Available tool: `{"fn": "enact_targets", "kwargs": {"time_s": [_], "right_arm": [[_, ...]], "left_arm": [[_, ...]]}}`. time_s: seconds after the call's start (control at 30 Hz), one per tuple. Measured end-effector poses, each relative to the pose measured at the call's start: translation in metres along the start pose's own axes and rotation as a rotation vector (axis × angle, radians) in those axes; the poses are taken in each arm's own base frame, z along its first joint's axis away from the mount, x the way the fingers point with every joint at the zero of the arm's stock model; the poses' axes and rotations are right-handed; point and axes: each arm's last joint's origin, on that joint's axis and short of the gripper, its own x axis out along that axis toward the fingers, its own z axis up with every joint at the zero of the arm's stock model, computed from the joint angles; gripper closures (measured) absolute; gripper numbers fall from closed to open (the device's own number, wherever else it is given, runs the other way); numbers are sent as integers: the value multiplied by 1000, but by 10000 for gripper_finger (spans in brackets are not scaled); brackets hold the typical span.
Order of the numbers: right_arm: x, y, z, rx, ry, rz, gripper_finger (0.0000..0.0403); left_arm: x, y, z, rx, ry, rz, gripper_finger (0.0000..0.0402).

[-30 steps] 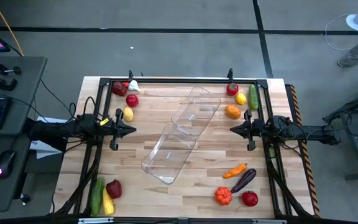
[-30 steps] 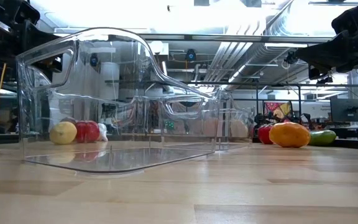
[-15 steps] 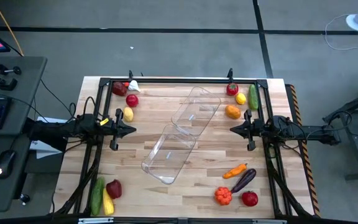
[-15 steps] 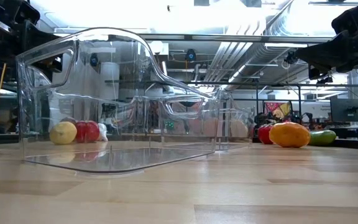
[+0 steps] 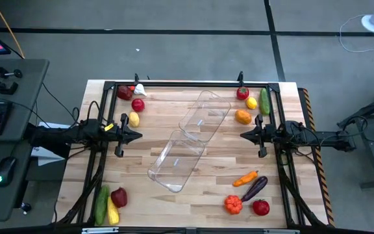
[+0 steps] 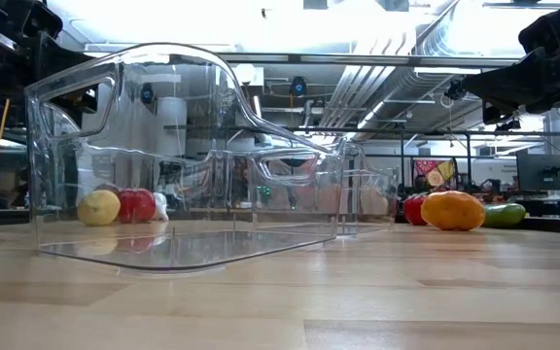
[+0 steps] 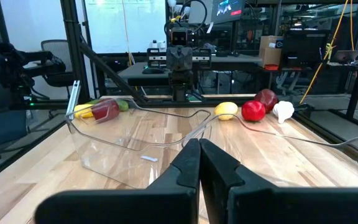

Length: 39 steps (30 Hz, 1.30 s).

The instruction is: Sort produce into baskets

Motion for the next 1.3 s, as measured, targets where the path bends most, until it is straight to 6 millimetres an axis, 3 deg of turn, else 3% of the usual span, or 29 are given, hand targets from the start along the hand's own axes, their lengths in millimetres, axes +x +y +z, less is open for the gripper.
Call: {"fn": "enact_targets", "kwargs": {"time_s": [0.3, 0.37, 0.5, 0.6, 0.67, 0.83, 1.0, 1.13, 1.3], "right_arm": [[0, -2, 6, -17, -59, -52, 402], [-2, -2, 20, 110, -211, -53, 402], [-22, -6, 62, 432, -721, -63, 402], [-35, -10, 87, 460, -898, -175, 402], [-31, -12, 102, 426, -813, -280, 402], [-13, -21, 133, 343, -319, -611, 402], [-1, -31, 154, 301, 119, -710, 393], [15, -40, 155, 311, 406, -703, 348], [36, -55, 144, 391, 654, -798, 255]], "left_arm": [[0, 0, 0, 0, 1, 0, 401], [0, 0, 0, 0, 1, 0, 401], [0, 0, 0, 0, 0, 0, 401], [0, 0, 0, 0, 1, 0, 401], [0, 0, 0, 0, 1, 0, 401], [0, 0, 0, 0, 1, 0, 401], [0, 0, 0, 0, 0, 0, 401], [0, 0, 0, 0, 0, 0, 401], [0, 0, 0, 0, 0, 0, 401]]}}
